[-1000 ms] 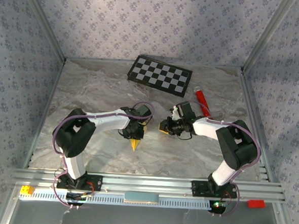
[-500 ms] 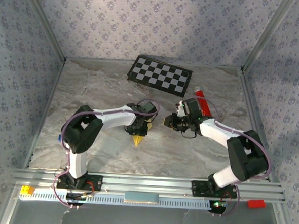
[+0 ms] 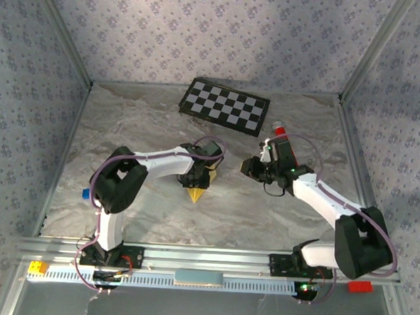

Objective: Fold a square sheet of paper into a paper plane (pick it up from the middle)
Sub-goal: Move the paper plane to the center of the table.

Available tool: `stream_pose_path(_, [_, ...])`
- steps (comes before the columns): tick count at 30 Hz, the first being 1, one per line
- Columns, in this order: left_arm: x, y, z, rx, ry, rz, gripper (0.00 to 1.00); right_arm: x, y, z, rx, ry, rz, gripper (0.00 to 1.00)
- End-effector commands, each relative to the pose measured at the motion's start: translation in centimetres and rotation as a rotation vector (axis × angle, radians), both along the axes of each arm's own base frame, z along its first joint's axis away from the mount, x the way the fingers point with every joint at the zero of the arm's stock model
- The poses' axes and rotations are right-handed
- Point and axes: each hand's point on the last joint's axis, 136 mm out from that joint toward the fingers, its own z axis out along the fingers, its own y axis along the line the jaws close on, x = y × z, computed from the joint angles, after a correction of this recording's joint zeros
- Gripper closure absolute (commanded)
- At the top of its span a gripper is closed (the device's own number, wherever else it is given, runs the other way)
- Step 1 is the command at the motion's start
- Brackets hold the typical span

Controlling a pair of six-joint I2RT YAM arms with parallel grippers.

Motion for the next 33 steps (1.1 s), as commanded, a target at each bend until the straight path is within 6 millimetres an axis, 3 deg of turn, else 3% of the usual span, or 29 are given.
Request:
stream_pose_path(1, [0.2, -0.7, 1.6, -0.048, -0.017, 0.026, 0.57, -0.2, -2.2, 0.4, -0.087, -0.043, -0.046, 0.79])
stream_pose_path(7, [0.8, -0.7, 4.7, -0.086, -0.076, 0.038, 0.51, 0.1, -5.1, 3.1, -0.182, -0.164, -0.112, 0.72])
stream_pose_path(15, [1.2, 0.0, 8.9, -0.152, -0.18, 0.053, 0.47, 0.4, -10.8, 8.0, -0.341, -0.337, -0.281, 0.6])
stream_pose_path(20, [1.7, 3.1, 11.5, -0.155, -0.3, 0.084, 0.43, 1.3, -16.3, 10.6, -0.541, -0.436, -0.471, 0.4])
stream_pose_path(25, [2.8, 7.8, 13.1, -0.191, -0.423, 0.161, 0.39, 2.9, -21.4, 8.3, -0.819, -0.442, -0.589, 0.35])
stream_pose_path(29, [3.5, 14.0, 13.4, -0.149, -0.539, 0.255, 0.21, 5.2, -22.8, 5.0, -0.886, -0.424, -0.518, 0.32])
stream_pose_path(31, [4.1, 16.9, 13.3, -0.122, -0.602, 0.285, 0.08, 6.2, -23.5, 3.1, -0.869, -0.445, -0.505, 0.32])
stream_pose_path(33, [4.7, 20.6, 13.2, -0.055, -0.659, 0.331, 0.01, 7.1, -23.5, 1.7, -0.824, -0.49, -0.483, 0.32])
